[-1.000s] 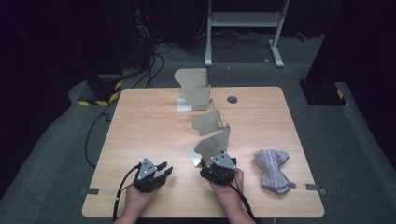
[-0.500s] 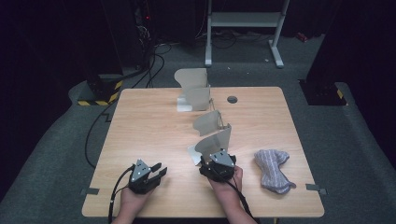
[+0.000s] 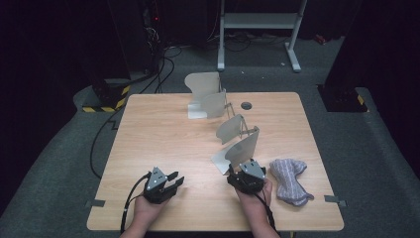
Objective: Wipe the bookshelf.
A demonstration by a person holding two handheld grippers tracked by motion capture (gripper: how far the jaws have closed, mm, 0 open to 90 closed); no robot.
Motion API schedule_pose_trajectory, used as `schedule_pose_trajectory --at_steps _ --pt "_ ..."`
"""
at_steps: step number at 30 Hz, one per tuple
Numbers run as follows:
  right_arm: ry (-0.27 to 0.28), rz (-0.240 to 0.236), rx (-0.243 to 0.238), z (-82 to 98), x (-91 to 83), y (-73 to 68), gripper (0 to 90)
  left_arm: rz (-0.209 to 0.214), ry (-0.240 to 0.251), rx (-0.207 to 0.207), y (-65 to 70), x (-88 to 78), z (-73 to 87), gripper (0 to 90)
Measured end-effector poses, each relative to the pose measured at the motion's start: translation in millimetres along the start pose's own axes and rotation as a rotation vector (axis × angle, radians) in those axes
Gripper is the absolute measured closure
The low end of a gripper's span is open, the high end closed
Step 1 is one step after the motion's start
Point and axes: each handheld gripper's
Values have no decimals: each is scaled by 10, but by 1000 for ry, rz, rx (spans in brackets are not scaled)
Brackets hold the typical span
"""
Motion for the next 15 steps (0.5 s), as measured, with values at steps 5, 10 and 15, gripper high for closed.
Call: schedule_pose_trajectory --at_steps 5,10,15 --pt "-7 34 18 76 -59 163 232 22 -11 23 61 88 -36 645" --pt "-10 65 45 133 -107 312 257 35 -17 30 95 136 -53 645" --pt "23 56 29 91 -142 273 269 34 -20 30 89 131 -50 644"
Point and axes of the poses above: each handheld gripper's, and its own axes: x roughly forward along the jaws, z roughly out of its underside, y roughly to its right, and after that the axes turned 10 degrees about -x, right-handed
